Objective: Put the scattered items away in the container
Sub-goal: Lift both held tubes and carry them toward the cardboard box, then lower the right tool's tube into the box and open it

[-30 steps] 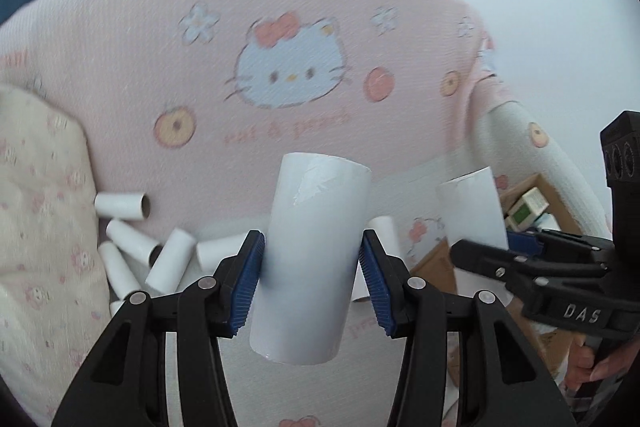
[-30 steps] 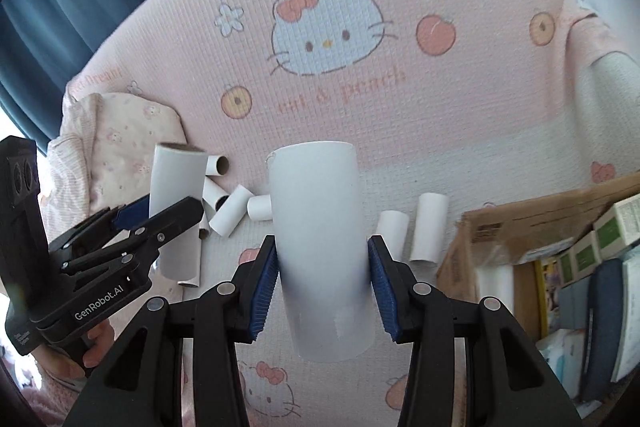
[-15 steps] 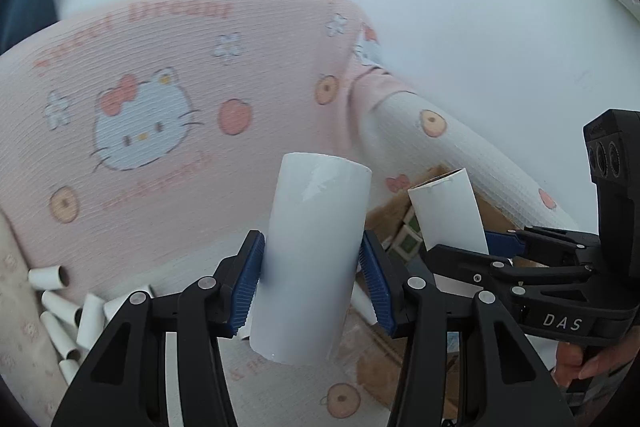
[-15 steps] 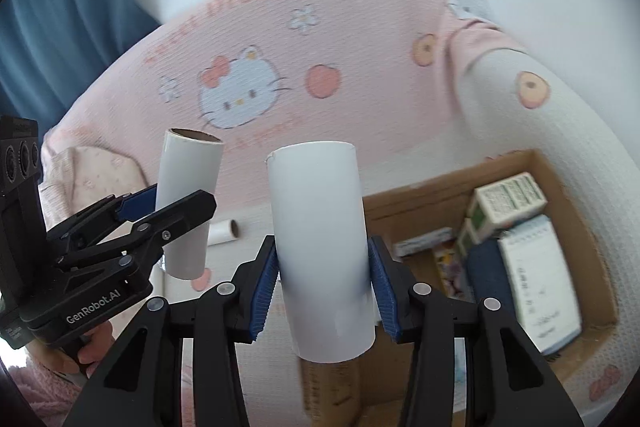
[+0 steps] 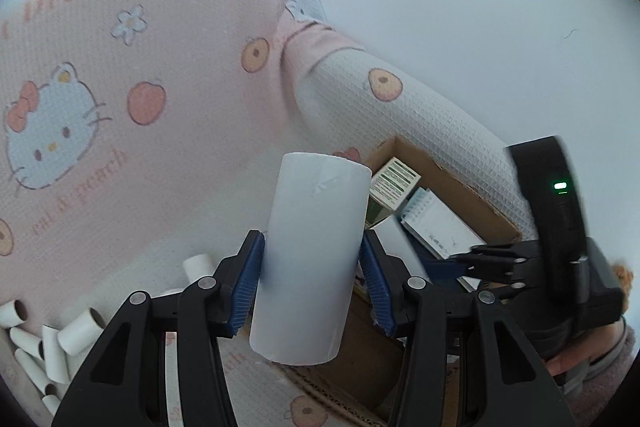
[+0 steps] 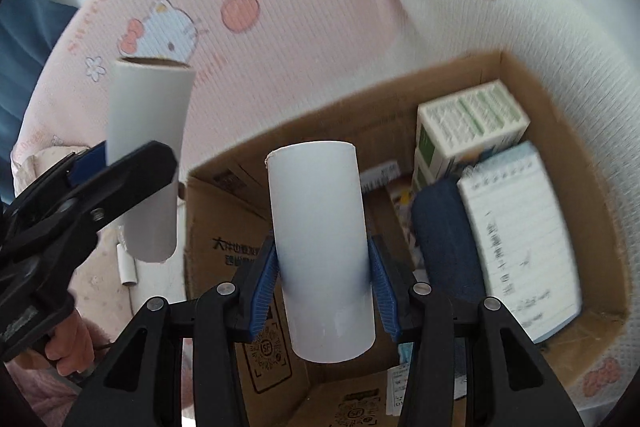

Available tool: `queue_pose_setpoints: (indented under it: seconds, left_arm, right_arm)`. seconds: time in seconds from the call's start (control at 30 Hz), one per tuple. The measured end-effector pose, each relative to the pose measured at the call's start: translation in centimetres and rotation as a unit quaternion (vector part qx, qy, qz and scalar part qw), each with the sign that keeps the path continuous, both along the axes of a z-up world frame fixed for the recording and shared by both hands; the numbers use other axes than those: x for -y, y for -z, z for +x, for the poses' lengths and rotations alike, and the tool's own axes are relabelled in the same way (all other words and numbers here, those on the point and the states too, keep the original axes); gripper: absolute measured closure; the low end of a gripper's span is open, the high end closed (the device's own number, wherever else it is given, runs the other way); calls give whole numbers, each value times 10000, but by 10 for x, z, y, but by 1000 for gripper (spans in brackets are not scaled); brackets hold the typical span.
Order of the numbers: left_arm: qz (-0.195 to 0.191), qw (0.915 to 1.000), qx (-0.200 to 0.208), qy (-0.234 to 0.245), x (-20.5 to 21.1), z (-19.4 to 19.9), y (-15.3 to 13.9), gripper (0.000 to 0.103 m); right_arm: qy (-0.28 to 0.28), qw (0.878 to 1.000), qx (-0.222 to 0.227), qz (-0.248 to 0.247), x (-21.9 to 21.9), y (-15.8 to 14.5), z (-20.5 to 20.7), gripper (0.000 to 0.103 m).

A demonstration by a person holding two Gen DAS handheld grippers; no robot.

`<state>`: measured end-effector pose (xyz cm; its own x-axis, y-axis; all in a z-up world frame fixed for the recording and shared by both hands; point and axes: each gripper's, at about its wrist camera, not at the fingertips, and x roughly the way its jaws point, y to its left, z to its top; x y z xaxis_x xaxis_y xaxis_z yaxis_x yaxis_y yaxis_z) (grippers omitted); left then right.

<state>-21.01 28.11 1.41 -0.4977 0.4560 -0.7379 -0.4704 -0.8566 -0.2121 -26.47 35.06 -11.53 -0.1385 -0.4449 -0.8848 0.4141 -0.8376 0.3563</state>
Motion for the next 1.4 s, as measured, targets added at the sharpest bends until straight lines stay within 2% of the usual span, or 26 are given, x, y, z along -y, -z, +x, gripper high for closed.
queue_pose_setpoints:
  seconds: [0.13,0.37,0.47,0.53,0.7,0.8,0.9,1.07,1.23,1.27,1.3,1.33,1.4]
  left_arm:
    - [64,9999,88,90,-5,-8,7,50]
    - [240,9997,-3,34,14,-13,-4,50]
    - [267,9996,-71,4,23,-14,-11,50]
    - [325,9994,-73,16,29,-14,-14,50]
    - [327,9994,-73,40,31,-16,-16,50]
    - [400,9991,-89,95,31,-17,-20,50]
    - [477,9987,-106,160,32,-19,-23,50]
    - [547,9982,-123,191,40,-16,-27,50]
    - [546,9983,-102,186,46,-12,-27,50]
    - [550,9983,-92,192,46,-12,-27,50]
    - [545,9983,-79,195,45,-12,-26,50]
    - [546,9983,-67,206,43,-12,-26,50]
    - [559,9981,-23,261,39,-12,-25,50]
  right_arm:
    - [-203,9978,138,612,14,25,-10,61]
    - [-367,9909,383,1236,37,62,-24,61]
    - [-341,9863,887,1345,37,81,-29,61]
    - [-470,9826,1000,1492,41,87,-28,61]
    - [-625,9713,965,2082,54,96,-25,61]
    - [-690,9622,678,2544,63,101,-25,64]
    - [-725,9570,582,2746,70,106,-26,64]
    - [-836,9544,453,2831,71,94,-18,64]
    - [-1365,9524,320,2706,58,69,17,65]
    - [-1423,9518,414,2685,53,69,24,68]
    - [-1503,9502,490,2686,50,71,29,77]
    - [-1615,9461,536,2754,47,75,34,81]
    - [-1719,9366,450,3020,44,85,43,81]
